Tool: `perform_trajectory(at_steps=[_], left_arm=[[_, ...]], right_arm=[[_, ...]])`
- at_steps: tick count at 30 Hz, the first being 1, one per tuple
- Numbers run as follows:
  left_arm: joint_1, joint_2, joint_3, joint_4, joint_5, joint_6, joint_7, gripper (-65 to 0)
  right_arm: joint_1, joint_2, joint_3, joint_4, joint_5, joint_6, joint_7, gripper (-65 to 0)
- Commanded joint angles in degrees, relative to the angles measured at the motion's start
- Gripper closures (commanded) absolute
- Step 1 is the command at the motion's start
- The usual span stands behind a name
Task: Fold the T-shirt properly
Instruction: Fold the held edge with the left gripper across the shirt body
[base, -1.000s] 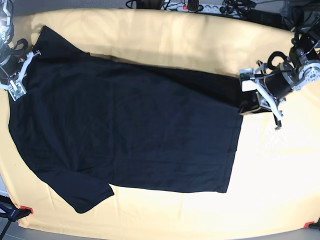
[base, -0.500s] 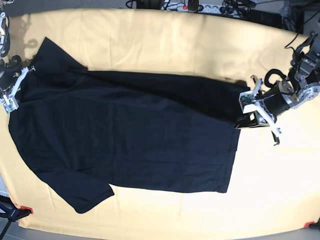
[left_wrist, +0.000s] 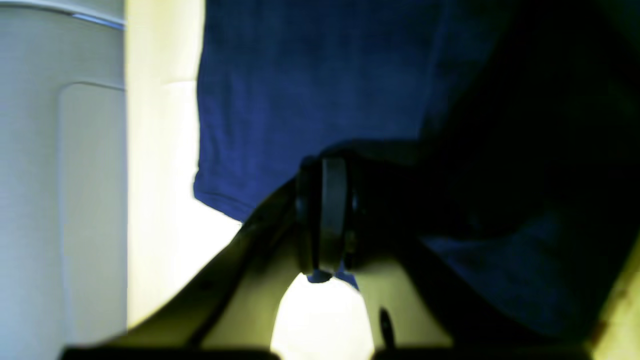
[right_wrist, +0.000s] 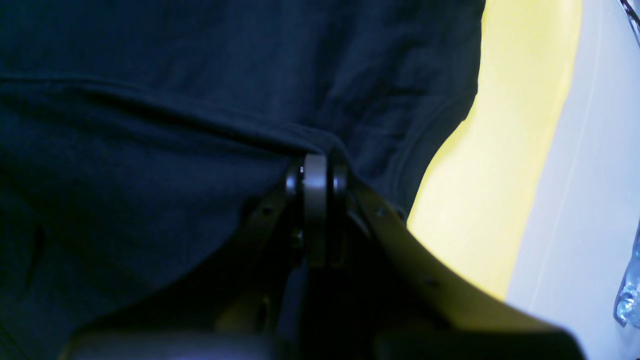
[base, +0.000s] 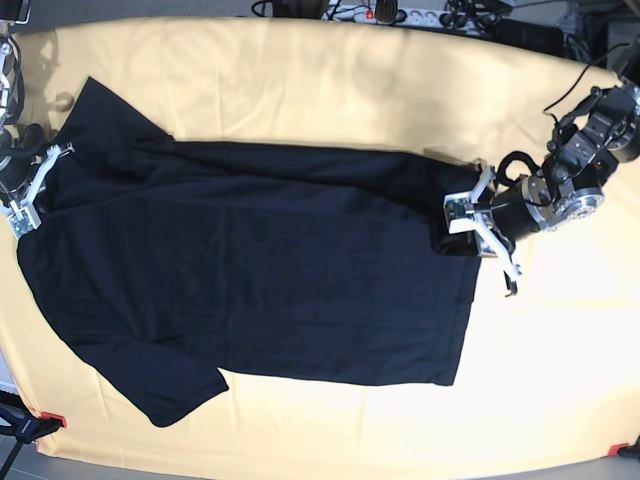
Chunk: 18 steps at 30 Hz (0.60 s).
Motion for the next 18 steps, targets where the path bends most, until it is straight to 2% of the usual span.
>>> perform_trajectory(at_steps=[1,7,11,18], left_arm=[[-1.4,-1.1,-0.8,0.5,-0.1,1.5,-0.5,0.0],[-1.2,-0.3,-0.8,-0.7,0.2,1.6,-0.5,0.0],[-1.2,0.9,-0.8,-3.5,2.0,4.4,-0.5,0.0],[-1.2,3.6,-0.8,-5.8,2.0,4.4,-0.5,0.0]], right_arm=[[0.9,1.6,0.6,0.6,-0.2,-0.3,1.3,0.0],[1.8,1.6,0.6,0.3,-0.4,-1.9,3.3,0.0],[3.0,1.6,0.6,-1.8,-0.6,-3.9,3.2,0.0],[5.7,1.4,0.6,-6.1,1.4,-3.7,3.2,0.0]])
